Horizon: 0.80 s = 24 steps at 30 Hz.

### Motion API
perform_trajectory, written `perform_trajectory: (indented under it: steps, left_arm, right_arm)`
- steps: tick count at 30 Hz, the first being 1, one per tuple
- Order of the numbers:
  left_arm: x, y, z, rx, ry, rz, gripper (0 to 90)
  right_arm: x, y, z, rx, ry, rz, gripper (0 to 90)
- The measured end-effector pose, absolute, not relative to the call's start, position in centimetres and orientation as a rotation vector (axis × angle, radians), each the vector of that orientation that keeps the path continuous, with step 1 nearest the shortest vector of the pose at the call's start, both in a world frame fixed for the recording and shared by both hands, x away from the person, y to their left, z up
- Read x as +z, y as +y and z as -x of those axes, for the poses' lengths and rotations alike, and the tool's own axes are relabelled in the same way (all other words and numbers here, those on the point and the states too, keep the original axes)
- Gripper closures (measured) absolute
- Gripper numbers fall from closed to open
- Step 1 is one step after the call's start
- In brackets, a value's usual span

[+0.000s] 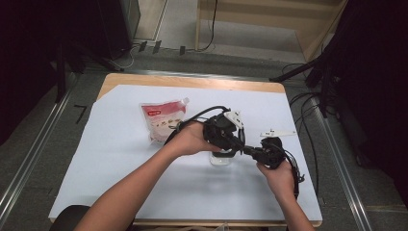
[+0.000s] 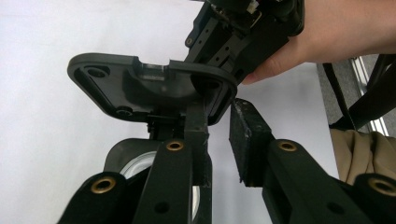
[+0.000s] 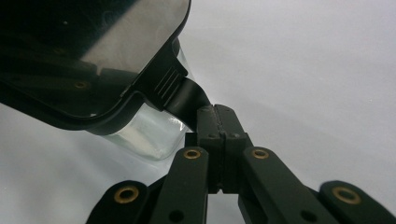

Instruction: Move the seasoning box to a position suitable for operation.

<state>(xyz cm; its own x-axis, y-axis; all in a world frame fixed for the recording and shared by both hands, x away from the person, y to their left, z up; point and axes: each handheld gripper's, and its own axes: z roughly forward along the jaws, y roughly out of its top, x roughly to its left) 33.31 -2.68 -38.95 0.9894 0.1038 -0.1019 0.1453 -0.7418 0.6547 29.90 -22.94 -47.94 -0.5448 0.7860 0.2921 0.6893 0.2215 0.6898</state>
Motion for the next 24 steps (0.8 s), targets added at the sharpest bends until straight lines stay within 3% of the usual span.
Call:
perform_trajectory:
  steps: [9,24]
  left_arm:
    - [-39.06,-3.58,-33.76,-0.085,0.140,-2.420,76.8]
    - [-39.25,-2.88,-34.27,-0.180,0.227,-2.371,74.6]
  right_arm:
    - [-48.00,-23.03,-29.90,1.250,2.355,-1.460,90.0]
    - [-47.56,-22.95,-29.49,1.261,2.333,-1.446,90.0]
